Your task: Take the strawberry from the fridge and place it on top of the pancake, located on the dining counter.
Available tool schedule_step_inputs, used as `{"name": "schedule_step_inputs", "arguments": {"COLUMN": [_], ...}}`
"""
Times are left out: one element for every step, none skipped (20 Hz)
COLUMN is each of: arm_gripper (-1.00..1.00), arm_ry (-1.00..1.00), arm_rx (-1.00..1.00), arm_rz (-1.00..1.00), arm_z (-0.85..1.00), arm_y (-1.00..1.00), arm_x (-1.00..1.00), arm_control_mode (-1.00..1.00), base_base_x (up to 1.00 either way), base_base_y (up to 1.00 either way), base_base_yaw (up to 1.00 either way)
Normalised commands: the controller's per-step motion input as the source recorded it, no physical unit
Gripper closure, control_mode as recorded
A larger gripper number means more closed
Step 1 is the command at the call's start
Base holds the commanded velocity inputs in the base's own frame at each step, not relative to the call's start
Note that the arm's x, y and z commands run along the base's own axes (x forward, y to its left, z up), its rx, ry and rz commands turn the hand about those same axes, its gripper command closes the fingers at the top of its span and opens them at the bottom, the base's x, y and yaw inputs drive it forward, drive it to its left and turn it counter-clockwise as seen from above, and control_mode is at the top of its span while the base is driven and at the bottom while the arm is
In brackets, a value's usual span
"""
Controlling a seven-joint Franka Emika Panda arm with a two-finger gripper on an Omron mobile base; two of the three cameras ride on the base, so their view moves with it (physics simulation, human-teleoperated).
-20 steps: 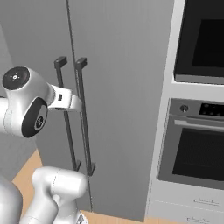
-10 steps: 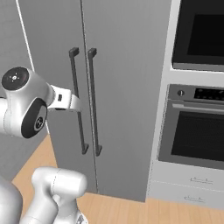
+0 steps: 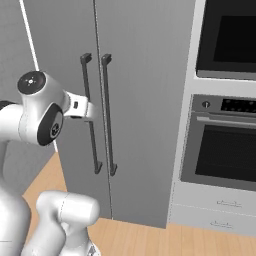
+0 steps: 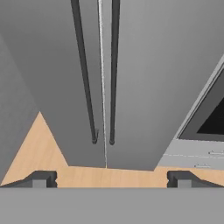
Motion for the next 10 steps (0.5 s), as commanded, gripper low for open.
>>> {"name": "schedule_step_inputs", "arguments": {"arm_gripper": [-1.00,-1.00,-1.00,-1.00,-1.00,-1.00,-1.00,-1.00,-1.00,-1.00], "arm_ry": [0.15,0.12,0.09,0.05,0.00,0.00,0.00,0.00,0.00,0.00], "arm_rx": [0.00,0.00,0.00,0.00,0.00,0.00,0.00,0.00,0.00,-0.03], "arm_rz": [0.00,0.00,0.00,0.00,0.00,0.00,0.00,0.00,0.00,0.00], "arm_z": [-0.06,-0.06,-0.11,-0.19,-0.27,-0.27,-0.26,-0.19,-0.11,-0.19], "arm_y": [0.04,0.01,0.04,0.01,0.00,0.01,0.04,0.04,0.07,0.10], "arm_x": [1.00,1.00,1.00,0.95,0.90,0.79,0.71,0.64,0.65,0.71], "arm_control_mode": [-1.00,-1.00,-1.00,-1.00,-1.00,-1.00,-1.00,-1.00,-1.00,-1.00], "base_base_x": [0.00,0.00,0.00,0.00,0.00,0.00,0.00,0.00,0.00,0.00], "base_base_y": [0.00,0.00,0.00,0.00,0.00,0.00,0.00,0.00,0.00,0.00], "base_base_yaw": [0.00,0.00,0.00,0.00,0.00,0.00,0.00,0.00,0.00,0.00]}}
